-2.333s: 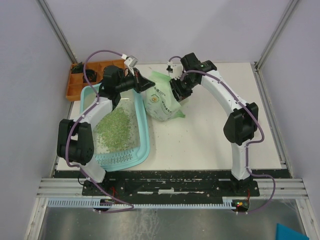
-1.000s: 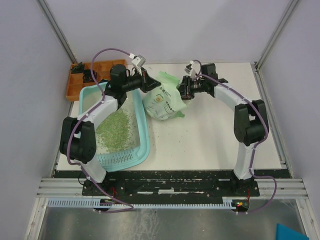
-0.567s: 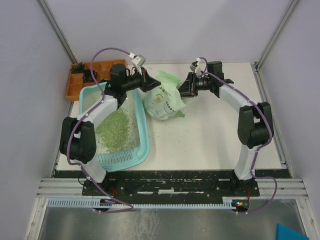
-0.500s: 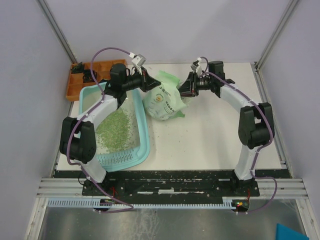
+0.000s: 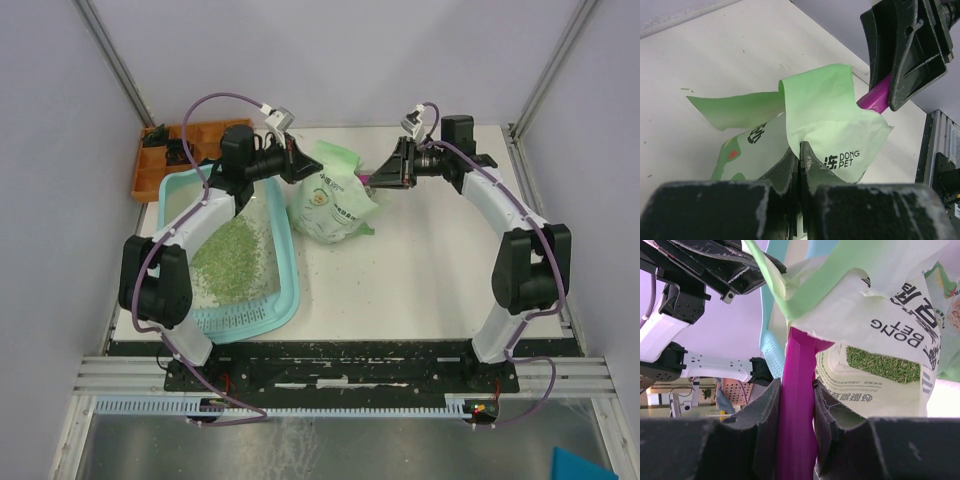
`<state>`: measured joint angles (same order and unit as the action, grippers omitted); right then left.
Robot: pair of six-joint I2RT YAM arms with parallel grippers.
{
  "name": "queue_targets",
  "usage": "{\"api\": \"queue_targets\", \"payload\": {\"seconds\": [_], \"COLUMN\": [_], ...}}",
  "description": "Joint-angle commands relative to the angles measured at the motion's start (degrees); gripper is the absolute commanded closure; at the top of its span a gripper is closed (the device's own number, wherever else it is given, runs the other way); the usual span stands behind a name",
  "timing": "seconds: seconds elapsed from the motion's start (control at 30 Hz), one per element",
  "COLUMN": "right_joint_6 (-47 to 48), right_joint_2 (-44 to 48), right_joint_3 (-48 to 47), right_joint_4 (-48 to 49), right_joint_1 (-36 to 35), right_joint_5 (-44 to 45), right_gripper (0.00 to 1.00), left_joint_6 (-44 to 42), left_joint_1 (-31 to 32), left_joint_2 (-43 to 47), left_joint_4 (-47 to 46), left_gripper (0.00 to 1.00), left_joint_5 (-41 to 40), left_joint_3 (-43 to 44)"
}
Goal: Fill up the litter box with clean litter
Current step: 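Scoop the cat litter from the cat litter bag.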
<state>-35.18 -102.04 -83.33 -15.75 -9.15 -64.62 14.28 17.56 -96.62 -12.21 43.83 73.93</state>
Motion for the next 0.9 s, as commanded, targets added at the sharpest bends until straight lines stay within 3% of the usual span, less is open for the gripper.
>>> {"api": "queue_targets", "payload": {"seconds": [0.0,0.1,0.33,0.43,0.67,0.87], "right_joint_6": [4.02,4.89,8.66,9.33,10.88,15.1], "right_joint_2": [5.75,6.89,8.86,9.51,10.56,10.85], "right_joint_3": [-0.71,-0.03,1.25,2.14,3.58,3.71], "right_joint_4": [-1.12,-2.3,-6.98,-7.8,-10.2,-15.59], "right_joint_1": [1.15,1.97,3.66,4.5,6.31,9.1], "right_joint_5": [-5.95,-6.14,-6.97,-7.41,-8.93,-9.64], "right_gripper": [0.98,0.98,0.98,0.98,0.98,0.98], "left_joint_6": [-2.54,-2.64,-2.64,-3.13,-3.75,-4.21], "left_joint_1": [0.82,0.83,0.8,0.75,0.81,0.82], "left_joint_2": [7.28,7.96,10.21,11.11,12.62,13.5], "left_joint_4": [-7.26,-6.67,-5.54,-4.31,-2.26,-1.15], "left_gripper": [0.97,0.92,0.66,0.6,0.5,0.49], "left_joint_5": [1.33,0.89,-0.85,-1.39,-3.34,-4.33], "left_joint_3": [5.56,5.63,5.52,5.68,5.69,5.96]}}
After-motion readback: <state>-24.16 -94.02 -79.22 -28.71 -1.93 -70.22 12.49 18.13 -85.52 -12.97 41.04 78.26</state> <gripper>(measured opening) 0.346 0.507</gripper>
